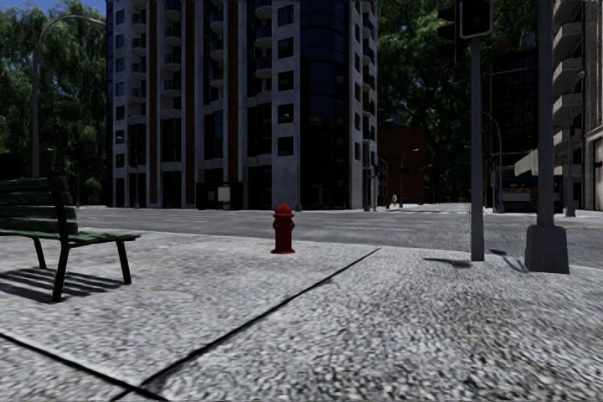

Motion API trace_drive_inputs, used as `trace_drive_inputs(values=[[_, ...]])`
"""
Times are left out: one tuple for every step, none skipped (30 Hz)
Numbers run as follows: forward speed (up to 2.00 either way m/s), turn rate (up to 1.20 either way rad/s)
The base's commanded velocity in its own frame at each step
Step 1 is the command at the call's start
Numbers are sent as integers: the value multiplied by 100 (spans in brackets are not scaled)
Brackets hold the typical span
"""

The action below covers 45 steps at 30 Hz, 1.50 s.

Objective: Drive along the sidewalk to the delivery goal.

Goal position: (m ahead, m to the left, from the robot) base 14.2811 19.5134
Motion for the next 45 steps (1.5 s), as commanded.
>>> trace_drive_inputs(values=[[200, 43], [200, 43], [200, 43], [200, 43], [200, 43], [200, 43], [200, 43], [200, 43], [200, 43], [200, 43], [200, 43], [200, 43], [200, 43], [200, 43], [200, 43], [200, 43], [200, 44], [200, 45], [200, 45], [200, 45], [200, 45], [200, 45], [200, 45], [200, 45], [200, 45], [200, 45], [200, 44], [200, 44], [200, 44], [200, 44], [200, 43], [200, 43], [200, 43], [200, 43], [200, 43], [200, 43], [200, 43], [200, 43], [200, 43], [200, 43], [200, 43], [200, 43], [200, 43], [200, 43], [200, 43]])
